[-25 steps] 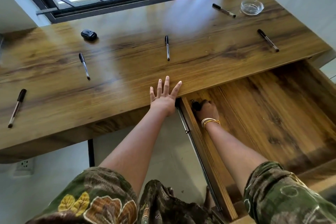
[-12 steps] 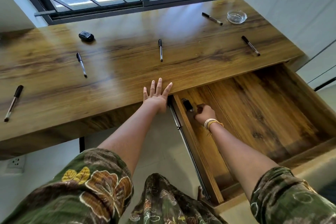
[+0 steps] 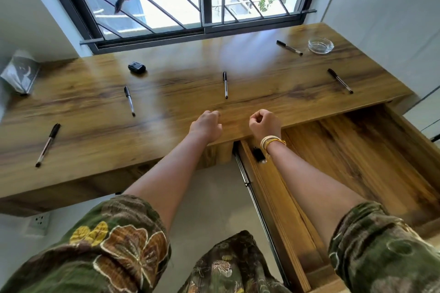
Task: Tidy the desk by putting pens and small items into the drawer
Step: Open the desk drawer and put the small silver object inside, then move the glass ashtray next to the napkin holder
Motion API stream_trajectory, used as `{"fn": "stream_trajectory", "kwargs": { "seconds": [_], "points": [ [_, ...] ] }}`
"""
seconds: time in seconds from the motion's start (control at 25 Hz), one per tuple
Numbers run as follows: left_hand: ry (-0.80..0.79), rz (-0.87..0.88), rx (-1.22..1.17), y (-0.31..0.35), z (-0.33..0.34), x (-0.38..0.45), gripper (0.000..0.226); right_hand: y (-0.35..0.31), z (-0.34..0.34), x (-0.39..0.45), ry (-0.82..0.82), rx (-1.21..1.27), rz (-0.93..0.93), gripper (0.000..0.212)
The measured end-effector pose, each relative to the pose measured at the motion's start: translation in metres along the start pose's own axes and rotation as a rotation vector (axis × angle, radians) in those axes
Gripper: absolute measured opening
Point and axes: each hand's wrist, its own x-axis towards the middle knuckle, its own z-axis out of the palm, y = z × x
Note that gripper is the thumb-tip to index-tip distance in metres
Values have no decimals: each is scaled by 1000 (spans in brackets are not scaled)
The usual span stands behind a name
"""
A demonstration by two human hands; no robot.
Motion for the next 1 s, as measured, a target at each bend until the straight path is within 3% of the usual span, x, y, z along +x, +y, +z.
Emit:
{"fn": "stream_trajectory", "kwargs": {
  "seconds": [0.36, 0.72, 0.8, 0.92, 1.0],
  "points": [
    [63, 51, 41, 0, -20, 84, 45, -19, 18, 103, 67, -30, 54, 17],
    [123, 376, 102, 73, -13, 244, 39, -1, 19, 270, 236, -7, 339, 20],
    [88, 390, 81, 88, -5, 272, 40, 8, 10, 306, 293, 83, 432, 27],
    [-97, 327, 136, 106, 14, 298, 48, 32, 1, 354, 313, 330, 606, 56],
    [-230, 318, 262, 115, 23, 318, 60, 49, -4, 378, 315, 490, 690, 50]
  ]
}}
